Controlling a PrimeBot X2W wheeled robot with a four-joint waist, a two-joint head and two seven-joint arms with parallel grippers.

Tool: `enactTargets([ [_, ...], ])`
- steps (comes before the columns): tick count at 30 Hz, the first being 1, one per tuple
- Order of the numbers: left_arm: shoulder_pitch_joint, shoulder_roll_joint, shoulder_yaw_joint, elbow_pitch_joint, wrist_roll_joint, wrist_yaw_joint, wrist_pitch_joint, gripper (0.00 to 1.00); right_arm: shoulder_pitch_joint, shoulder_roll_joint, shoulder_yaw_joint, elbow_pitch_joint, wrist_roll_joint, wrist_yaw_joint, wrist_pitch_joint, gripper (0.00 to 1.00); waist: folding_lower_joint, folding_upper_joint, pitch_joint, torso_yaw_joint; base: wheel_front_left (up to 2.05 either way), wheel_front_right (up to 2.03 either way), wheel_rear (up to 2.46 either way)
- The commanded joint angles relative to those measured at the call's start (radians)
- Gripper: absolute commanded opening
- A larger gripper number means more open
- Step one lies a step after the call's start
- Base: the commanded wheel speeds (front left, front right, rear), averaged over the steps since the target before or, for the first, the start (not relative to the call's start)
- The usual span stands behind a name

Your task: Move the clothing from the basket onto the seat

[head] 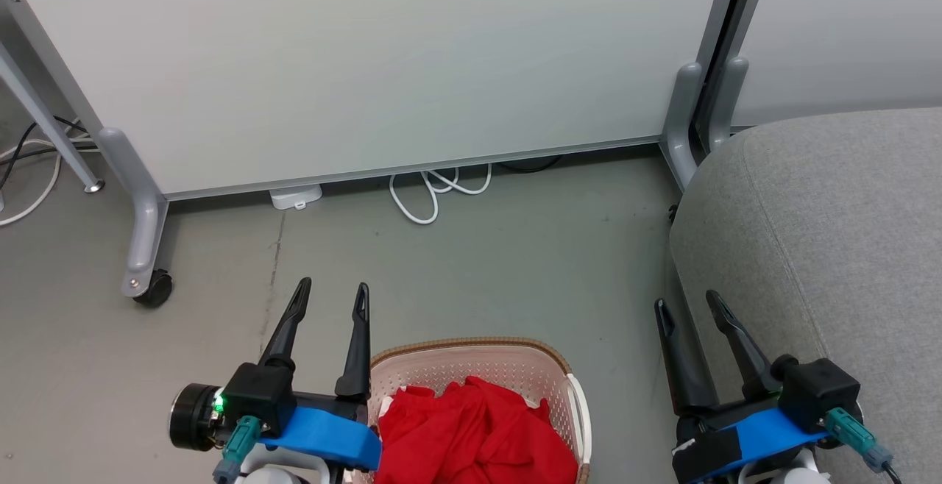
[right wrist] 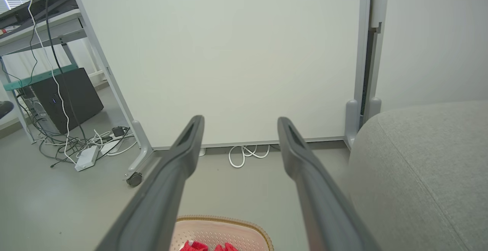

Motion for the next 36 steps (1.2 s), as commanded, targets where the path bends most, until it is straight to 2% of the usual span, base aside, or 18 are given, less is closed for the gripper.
enactTargets([
  [1,-0.016,0.002,-0.003,0.001,0.015,-0.004,-0.006,1.00,-0.006,-0.006,0.001,0.002,-0.016,0.001,-0.007,1.00,0.0000,-0.0001,0.000,0.000,0.00,0.00,0.00],
  [36,-0.025,0.002,-0.007,0.065,-0.009,-0.020,-0.008,1.00,-0.021,-0.006,-0.020,0.081,-0.021,0.001,-0.008,1.00,0.0000,-0.0001,0.006,-0.003,0.00,0.00,0.00],
])
